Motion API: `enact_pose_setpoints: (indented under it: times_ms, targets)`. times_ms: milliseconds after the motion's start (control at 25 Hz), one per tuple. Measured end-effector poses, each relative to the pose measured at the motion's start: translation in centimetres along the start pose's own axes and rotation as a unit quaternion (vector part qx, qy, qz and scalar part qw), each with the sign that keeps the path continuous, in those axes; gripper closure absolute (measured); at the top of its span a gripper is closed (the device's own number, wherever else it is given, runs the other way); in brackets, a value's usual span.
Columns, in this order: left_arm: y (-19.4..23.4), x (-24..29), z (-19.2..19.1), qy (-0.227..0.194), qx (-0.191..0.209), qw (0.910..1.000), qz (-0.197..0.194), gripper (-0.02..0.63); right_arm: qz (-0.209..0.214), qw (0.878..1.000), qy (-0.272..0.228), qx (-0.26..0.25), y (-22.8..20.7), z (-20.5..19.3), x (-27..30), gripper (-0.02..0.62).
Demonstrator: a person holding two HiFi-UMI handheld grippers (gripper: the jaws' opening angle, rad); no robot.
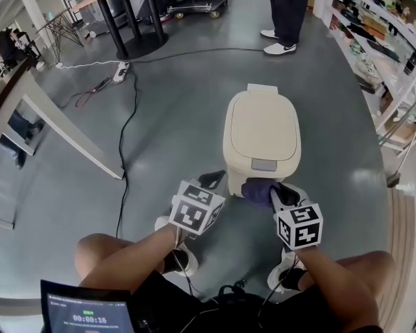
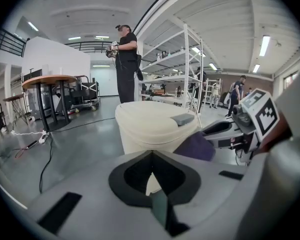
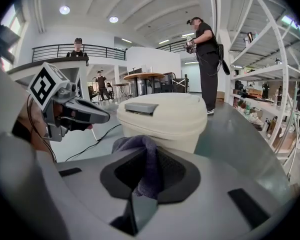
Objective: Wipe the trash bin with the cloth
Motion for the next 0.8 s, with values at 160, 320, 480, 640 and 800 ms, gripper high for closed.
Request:
enact_pose_setpoints:
  times_ms: [160, 320, 480, 640, 800]
  targets:
    - [-2.5, 1.1, -0.2, 0.011, 0.012, 0.9995, -0.026, 0.604, -0.021, 1.0, 0.002, 0.011, -2.1, -1.0, -1.2, 0.531]
    - [-4.4, 2.1, -0.1, 0.019, 0.024, 0.9986, -0.043, 0.604, -0.037, 0.999, 0.003, 0.014, -4.1, -1.3, -1.7, 0.531]
    - [-6.2, 3.2, 0.1, 0.024, 0.031, 0.9976, -0.057, 0.604, -0.051, 0.999, 0.006, 0.018, -5.9, -1.7, -2.1, 0.531]
    - [-7.4, 3.9, -0.3, 0.031, 0.043, 0.9962, -0.069, 0.604, -0.056, 0.998, 0.013, 0.019, -6.8, -2.1, -2.1, 0.531]
    - [-7.0, 3.7, -1.2, 0.04, 0.043, 0.9962, -0.064, 0.604, -0.047, 0.998, 0.025, 0.012, -6.2, -2.9, -1.7, 0.531]
Point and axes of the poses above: the fingertips, and each gripper's own axes: x forward along the fingers, y to its left, z out of its top, the point moved 2 cm from there along -x, backward along the fingers, and after that the axes turned 8 degrees about z, right-handed, at the moved point
